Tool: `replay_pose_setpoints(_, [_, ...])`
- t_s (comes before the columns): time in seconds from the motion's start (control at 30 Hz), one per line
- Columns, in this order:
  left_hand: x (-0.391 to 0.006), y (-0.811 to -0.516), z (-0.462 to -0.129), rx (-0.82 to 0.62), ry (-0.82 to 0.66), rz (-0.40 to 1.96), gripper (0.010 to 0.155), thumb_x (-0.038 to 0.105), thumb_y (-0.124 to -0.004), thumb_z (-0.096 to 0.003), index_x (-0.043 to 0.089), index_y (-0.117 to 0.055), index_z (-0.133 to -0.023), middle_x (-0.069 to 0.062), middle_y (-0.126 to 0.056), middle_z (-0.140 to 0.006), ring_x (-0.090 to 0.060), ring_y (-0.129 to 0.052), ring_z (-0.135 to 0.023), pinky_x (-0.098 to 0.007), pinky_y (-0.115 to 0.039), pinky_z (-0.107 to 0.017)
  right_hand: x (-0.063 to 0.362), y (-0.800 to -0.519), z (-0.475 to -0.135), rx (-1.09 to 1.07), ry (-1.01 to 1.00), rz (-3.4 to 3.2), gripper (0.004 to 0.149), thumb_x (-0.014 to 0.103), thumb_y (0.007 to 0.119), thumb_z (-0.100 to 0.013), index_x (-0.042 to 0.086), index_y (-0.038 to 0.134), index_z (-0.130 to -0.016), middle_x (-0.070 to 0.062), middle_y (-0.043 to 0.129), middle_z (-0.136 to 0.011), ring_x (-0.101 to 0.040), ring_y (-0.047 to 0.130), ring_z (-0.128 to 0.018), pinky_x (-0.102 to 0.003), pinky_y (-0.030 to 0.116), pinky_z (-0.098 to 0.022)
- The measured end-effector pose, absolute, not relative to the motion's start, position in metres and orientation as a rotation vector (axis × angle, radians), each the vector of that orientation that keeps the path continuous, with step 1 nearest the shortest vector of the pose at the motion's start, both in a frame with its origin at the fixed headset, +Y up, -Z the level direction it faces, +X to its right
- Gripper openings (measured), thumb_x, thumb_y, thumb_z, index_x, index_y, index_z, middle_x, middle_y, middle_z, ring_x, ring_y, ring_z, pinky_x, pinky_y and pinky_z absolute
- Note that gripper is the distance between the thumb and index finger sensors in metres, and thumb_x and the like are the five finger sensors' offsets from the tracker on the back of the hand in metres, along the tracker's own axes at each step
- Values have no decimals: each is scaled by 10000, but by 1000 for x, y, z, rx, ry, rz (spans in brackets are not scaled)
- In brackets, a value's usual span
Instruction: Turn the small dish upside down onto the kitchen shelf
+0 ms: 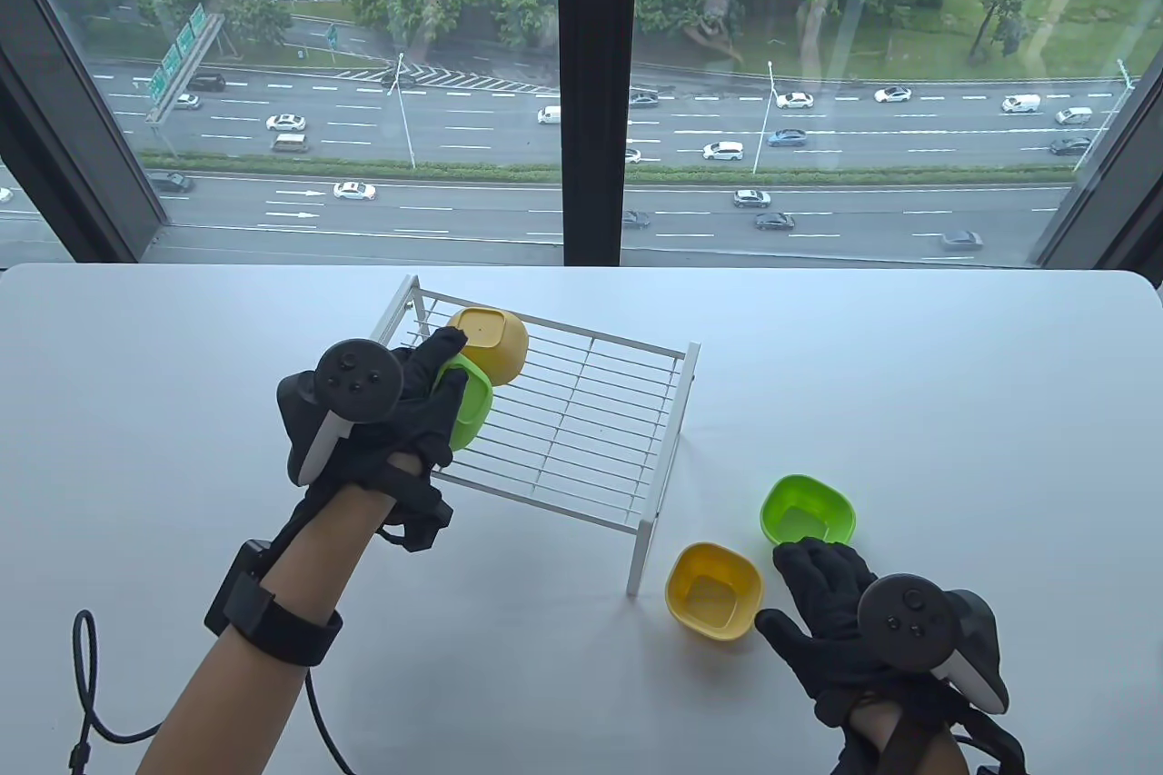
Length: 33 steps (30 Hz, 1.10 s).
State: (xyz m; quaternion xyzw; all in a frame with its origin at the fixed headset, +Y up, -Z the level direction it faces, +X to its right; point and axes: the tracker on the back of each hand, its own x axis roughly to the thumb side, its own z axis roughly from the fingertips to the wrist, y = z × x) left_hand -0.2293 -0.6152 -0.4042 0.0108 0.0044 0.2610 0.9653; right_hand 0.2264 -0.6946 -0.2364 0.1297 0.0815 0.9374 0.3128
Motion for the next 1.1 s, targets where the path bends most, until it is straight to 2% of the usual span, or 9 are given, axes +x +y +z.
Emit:
replay_pose_setpoints(0.1, [-234, -615, -409, -54, 63, 463, 604, 565, -674, -490, 344, -662, -1051, -227, -814, -1006, -483, -963, -619, -652, -865, -419, 226, -695, -237, 340, 227, 2471, 804, 627, 624, -515, 156, 354, -1108, -210, 291, -1165, -513, 222, -1029, -724, 259, -700])
replay_pose_setpoints(0.13, [-235, -616, -411, -84, 74, 460, 604, 559, -668, -494, 331, -664, -1054, -242, -826, -1004, -525, -952, -630, -657, -838, -442, 226, -696, -237, 340, 233, 2470, 804, 628, 623, -516, 157, 353, -1108, -210, 290, -1166, -514, 222, -1029, -724, 260, -700])
replay_pose_setpoints(0.37, [-236, -618, -412, -113, 95, 416, 608, 532, -607, -510, 300, -622, -1073, -225, -784, -1042, -459, -899, -727, -585, -806, -504, 225, -694, -235, 345, 219, 2453, 802, 626, 624, -515, 155, 359, -1107, -211, 297, -1164, -514, 226, -1028, -725, 262, -699])
replay_pose_setpoints(0.57, [-228, -618, -410, -97, 129, 261, 601, 505, -602, -511, 242, -707, -1040, -149, -796, -1038, -409, -845, -811, -539, -816, -527, 221, -695, -237, 356, 241, 2458, 800, 627, 623, -516, 154, 364, -1107, -208, 305, -1166, -513, 230, -1030, -723, 265, -701])
replay_pose_setpoints(0.7, [-225, -616, -407, -32, 101, 246, 592, 488, -619, -510, 224, -729, -1028, -138, -799, -1026, -380, -875, -783, -522, -862, -496, 220, -695, -237, 365, 237, 2452, 797, 625, 625, -515, 153, 371, -1106, -208, 311, -1165, -512, 236, -1030, -723, 266, -701])
replay_pose_setpoints(0.8, [-226, -612, -401, 128, 52, 209, 581, 487, -633, -503, 252, -704, -1030, -111, -744, -1051, -288, -856, -797, -470, -855, -529, 219, -695, -236, 375, 233, 2454, 796, 625, 626, -515, 154, 376, -1105, -208, 307, -1165, -512, 237, -1030, -723, 268, -702])
replay_pose_setpoints(0.87, [-225, -610, -395, 195, 17, 171, 598, 512, -642, -497, 262, -689, -1038, -115, -718, -1069, -305, -836, -816, -433, -840, -562, 218, -695, -236, 385, 228, 2451, 792, 625, 626, -514, 156, 384, -1105, -209, 302, -1165, -513, 238, -1030, -722, 272, -703])
replay_pose_setpoints(0.97, [-220, -604, -380, 281, -63, 91, 627, 552, -634, -490, 290, -641, -1059, -113, -642, -1118, -346, -772, -885, -491, -786, -628, 216, -694, -235, 407, 228, 2435, 787, 624, 627, -514, 158, 395, -1105, -207, 303, -1165, -513, 237, -1029, -720, 279, -704])
replay_pose_setpoints(1.1, [-225, -590, -349, 302, -224, 80, 639, 568, -620, -490, 301, -639, -1070, -116, -620, -1142, -379, -725, -935, -563, -721, -682, 214, -692, -231, 438, 196, 2423, 776, 619, 632, -513, 159, 418, -1100, -207, 334, -1159, -512, 251, -1029, -718, 292, -706])
